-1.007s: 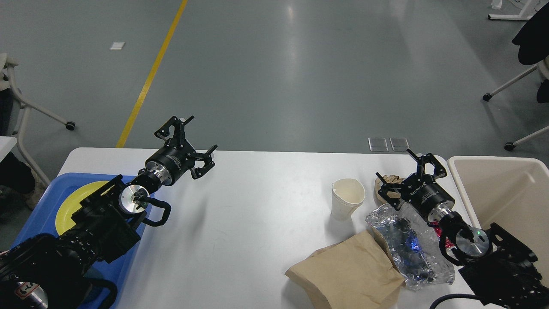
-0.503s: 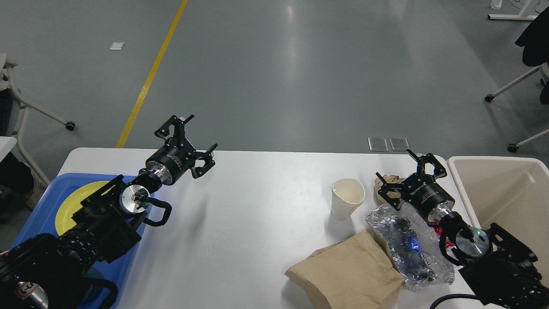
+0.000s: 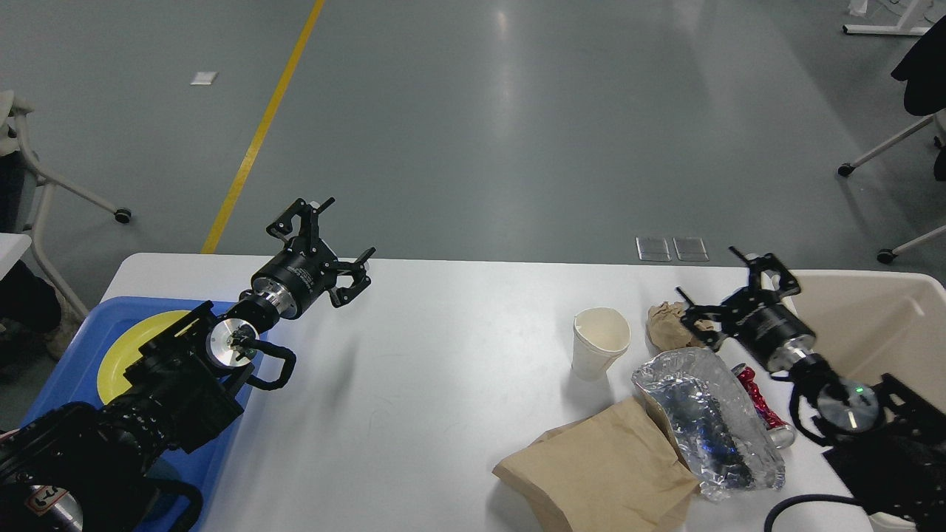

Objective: Tidy desktop
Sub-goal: 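Lift the right gripper up and away from the bin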

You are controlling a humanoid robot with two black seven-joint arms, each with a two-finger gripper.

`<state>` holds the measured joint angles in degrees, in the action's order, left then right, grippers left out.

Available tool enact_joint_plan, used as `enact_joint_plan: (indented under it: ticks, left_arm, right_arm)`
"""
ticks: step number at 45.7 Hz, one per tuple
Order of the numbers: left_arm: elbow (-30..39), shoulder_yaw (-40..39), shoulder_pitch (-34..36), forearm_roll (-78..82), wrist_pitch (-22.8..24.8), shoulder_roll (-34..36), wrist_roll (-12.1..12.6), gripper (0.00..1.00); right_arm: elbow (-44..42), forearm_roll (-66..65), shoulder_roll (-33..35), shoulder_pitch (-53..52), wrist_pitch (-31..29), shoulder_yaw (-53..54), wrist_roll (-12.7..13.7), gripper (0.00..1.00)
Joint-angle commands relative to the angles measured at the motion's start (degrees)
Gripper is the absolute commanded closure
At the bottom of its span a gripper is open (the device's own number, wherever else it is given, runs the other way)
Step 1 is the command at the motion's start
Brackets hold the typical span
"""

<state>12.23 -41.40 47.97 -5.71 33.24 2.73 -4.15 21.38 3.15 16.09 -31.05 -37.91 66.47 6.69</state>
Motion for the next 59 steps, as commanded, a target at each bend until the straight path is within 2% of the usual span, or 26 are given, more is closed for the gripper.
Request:
enact_joint_plan:
  ticks: [1,59]
  left_arm:
    - [0.0,0.0,0.0,0.0,0.0,0.0,0.0,0.03]
    - [0.0,0.0,0.0,0.0,0.0,0.0,-0.1,0.03]
  right_arm:
    - [-0.1,0.0,3.3,-1.1,0.1,-0.3,0.0,0.0]
    - [-0.6,0.0,4.6,4.3,0.3,-0.7,0.0,0.0]
